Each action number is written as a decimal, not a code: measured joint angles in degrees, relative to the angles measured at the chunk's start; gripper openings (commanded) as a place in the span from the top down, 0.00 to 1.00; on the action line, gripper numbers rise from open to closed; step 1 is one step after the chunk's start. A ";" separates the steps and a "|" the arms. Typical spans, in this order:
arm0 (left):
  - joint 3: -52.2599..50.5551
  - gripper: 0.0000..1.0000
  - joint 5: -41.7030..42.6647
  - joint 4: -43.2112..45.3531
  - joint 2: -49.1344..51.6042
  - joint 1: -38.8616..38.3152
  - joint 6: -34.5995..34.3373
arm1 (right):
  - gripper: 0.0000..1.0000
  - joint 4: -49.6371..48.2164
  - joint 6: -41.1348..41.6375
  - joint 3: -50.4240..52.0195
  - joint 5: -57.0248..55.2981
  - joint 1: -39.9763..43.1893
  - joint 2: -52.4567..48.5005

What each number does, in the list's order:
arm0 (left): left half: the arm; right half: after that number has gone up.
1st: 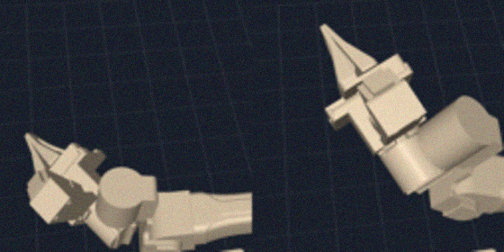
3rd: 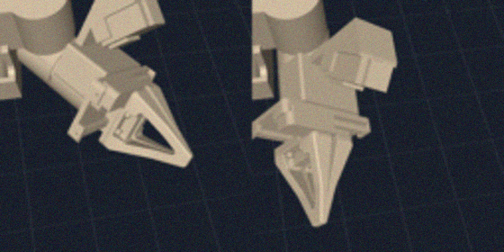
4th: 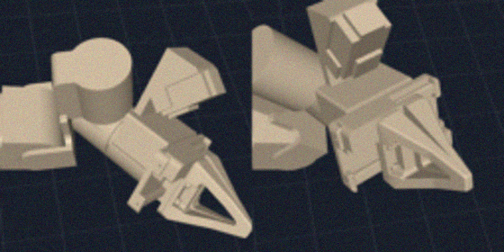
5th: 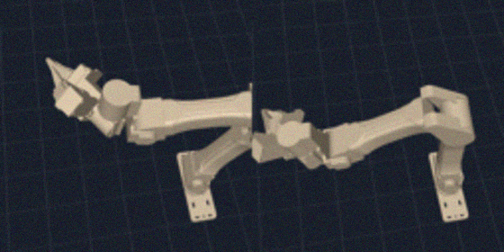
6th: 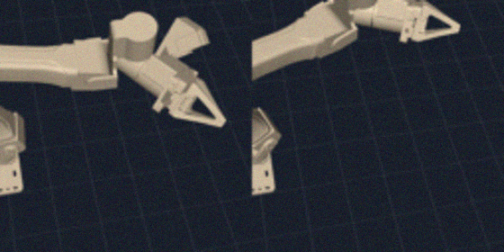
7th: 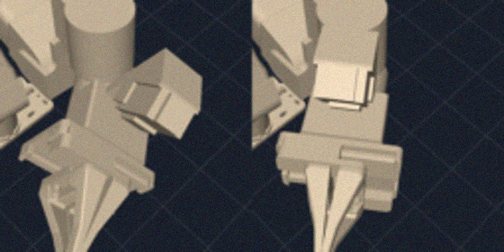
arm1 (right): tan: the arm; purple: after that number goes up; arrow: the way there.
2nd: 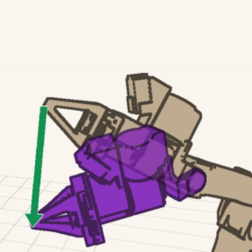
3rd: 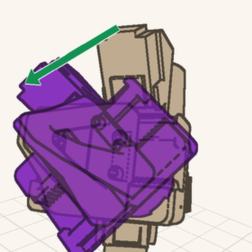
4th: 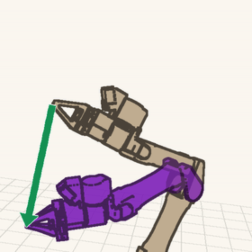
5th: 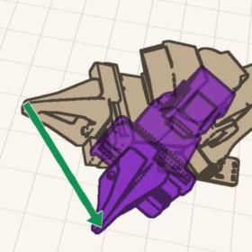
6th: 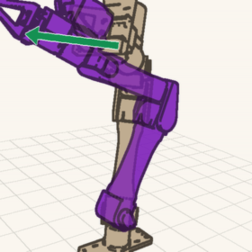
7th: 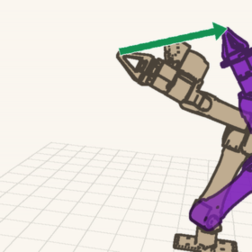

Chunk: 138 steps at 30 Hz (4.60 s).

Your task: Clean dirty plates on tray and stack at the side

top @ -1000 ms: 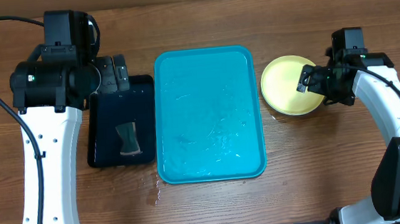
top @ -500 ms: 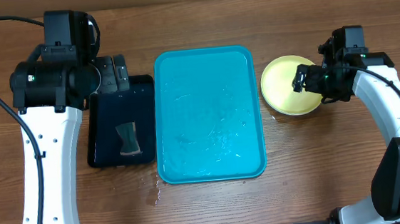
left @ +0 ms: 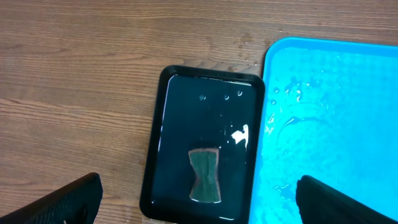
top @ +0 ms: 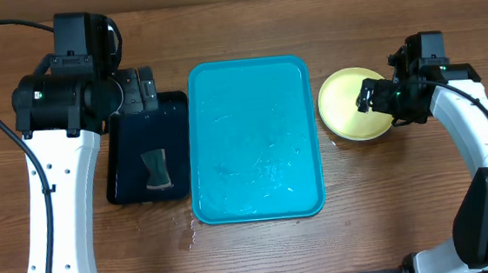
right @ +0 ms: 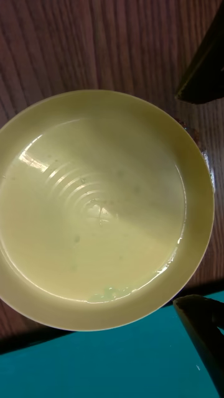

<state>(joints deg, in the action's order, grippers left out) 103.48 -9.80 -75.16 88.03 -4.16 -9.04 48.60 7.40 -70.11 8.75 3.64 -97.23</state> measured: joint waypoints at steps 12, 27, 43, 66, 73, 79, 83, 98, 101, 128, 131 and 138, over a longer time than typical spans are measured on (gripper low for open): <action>0.00 0.00 0.20 0.00 0.00 -0.37 0.00 | 0.00 -0.07 0.02 0.00 0.00 0.02 0.00; 0.00 0.00 0.20 0.00 0.00 -1.22 0.00 | 0.00 -0.15 0.00 -0.07 0.02 0.00 25.09; 0.00 0.00 0.20 0.02 0.00 -1.22 0.00 | 0.00 0.26 -0.15 -0.24 -2.40 -0.76 64.70; 0.00 0.00 0.20 -0.02 0.00 -1.22 0.00 | 0.00 -9.99 -0.15 18.29 -5.53 -2.60 96.54; 0.00 0.00 0.20 0.00 0.00 -1.22 0.00 | 0.00 -32.57 -0.13 29.49 -2.58 -2.60 96.59; 0.00 0.00 0.20 -0.02 0.00 -1.22 0.00 | 0.00 -62.07 -0.17 42.23 1.18 -2.60 96.61; 0.00 0.00 0.20 -0.02 0.00 -1.22 0.00 | 0.00 -73.75 -0.13 51.49 3.67 -1.81 96.61; 0.00 0.00 0.20 0.04 0.00 -1.22 0.00 | 0.00 -66.25 -0.13 69.07 5.97 0.09 96.56; 0.00 0.00 0.20 0.00 0.00 -1.22 0.00 | 0.00 -60.98 -0.15 69.07 5.90 0.09 96.61; 0.00 0.00 0.20 0.00 0.00 -1.22 0.00 | 0.00 -44.70 -7.17 69.07 5.88 0.09 96.61; 0.00 0.00 0.20 0.00 0.00 -1.22 0.00 | 0.00 -44.72 -7.19 69.05 5.88 0.09 96.61; 0.00 0.00 0.20 0.00 0.00 -1.22 0.00 | 0.00 -44.72 -7.21 69.07 5.88 0.09 96.61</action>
<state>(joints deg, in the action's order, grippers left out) 103.48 -9.61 -75.16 88.03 -5.39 -9.04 3.88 0.19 -1.04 14.63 3.73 -0.62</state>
